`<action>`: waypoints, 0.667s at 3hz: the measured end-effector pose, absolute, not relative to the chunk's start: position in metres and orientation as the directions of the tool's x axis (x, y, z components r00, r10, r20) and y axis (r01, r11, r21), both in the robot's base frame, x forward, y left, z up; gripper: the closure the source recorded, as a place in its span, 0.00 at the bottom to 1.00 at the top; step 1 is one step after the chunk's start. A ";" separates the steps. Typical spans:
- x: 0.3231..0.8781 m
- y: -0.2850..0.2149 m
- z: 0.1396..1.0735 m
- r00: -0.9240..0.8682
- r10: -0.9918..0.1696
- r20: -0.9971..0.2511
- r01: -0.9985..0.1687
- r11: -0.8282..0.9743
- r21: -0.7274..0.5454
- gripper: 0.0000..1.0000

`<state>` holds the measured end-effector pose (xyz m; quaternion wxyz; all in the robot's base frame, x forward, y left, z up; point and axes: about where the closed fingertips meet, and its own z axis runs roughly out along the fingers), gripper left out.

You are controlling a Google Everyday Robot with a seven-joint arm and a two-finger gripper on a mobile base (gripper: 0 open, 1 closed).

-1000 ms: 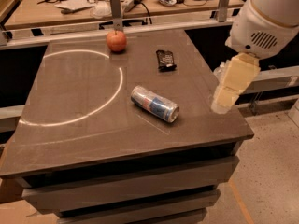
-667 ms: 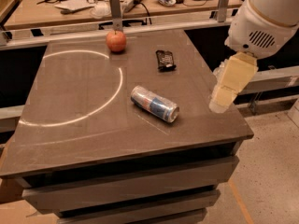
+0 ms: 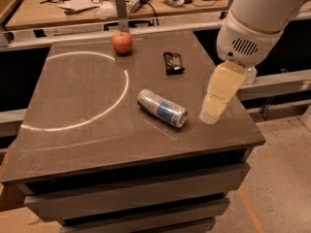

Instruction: Place redbull can upright

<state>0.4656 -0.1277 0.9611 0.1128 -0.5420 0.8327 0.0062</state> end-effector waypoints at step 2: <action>0.468 -0.061 0.937 -0.451 -0.879 -0.156 -0.884 0.464 -0.060 0.00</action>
Offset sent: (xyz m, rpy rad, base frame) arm 0.0013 0.1037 -0.0462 -0.0322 0.1177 -0.0989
